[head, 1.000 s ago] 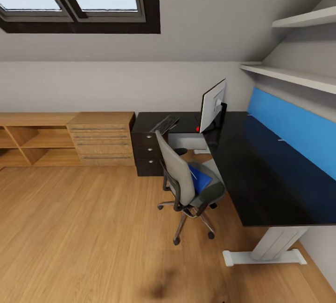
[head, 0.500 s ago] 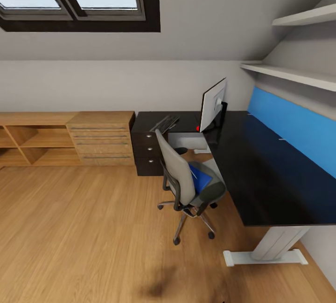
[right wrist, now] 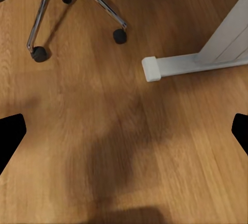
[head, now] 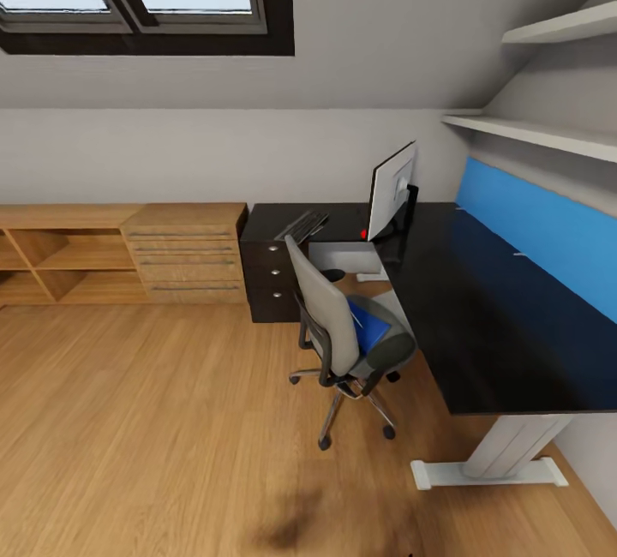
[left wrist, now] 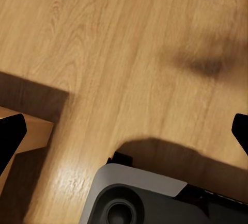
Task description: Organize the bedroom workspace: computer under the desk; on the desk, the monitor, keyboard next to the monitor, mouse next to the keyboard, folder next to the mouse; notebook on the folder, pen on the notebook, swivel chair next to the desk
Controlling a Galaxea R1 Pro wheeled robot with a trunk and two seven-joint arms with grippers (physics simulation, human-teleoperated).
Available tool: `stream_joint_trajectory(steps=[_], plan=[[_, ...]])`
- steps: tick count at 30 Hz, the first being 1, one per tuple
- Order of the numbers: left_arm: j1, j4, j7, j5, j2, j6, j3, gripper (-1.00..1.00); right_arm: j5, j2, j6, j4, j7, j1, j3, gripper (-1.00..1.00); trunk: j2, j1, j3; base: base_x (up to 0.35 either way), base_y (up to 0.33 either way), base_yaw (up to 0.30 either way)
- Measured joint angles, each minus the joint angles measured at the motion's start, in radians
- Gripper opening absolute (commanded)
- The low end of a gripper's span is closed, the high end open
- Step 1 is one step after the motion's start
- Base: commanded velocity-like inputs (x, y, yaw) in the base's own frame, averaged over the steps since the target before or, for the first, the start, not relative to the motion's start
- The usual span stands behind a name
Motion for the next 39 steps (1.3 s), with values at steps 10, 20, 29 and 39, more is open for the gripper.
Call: stream_joint_trajectory(steps=[10,20,29,39], plan=[[0.0,0.0,0.0,0.0,0.0,-0.002,0.0,1.0,0.0,0.001,0.0,0.0,0.0,0.0,0.0,1.0,-0.07,0.038,-0.031,0.0,0.0,0.0],[0.0,-0.003,0.0,0.0,-0.001,-0.007,-0.001,1.0,0.0,0.001,0.0,0.001,0.0,0.0,0.0,1.0,-0.14,0.077,-0.063,0.0,0.0,0.0],[0.0,-0.023,-0.002,0.001,-0.002,-0.157,0.005,1.0,0.0,0.0,-0.001,-0.001,-0.001,0.0,-0.001,1.0,-0.203,0.111,-0.091,0.0,0.0,0.0],[0.0,-0.023,-0.003,0.0,-0.001,-0.158,0.005,1.0,0.0,0.0,0.0,-0.002,-0.001,0.0,-0.001,1.0,-0.273,0.15,-0.122,0.0,0.0,0.0]])
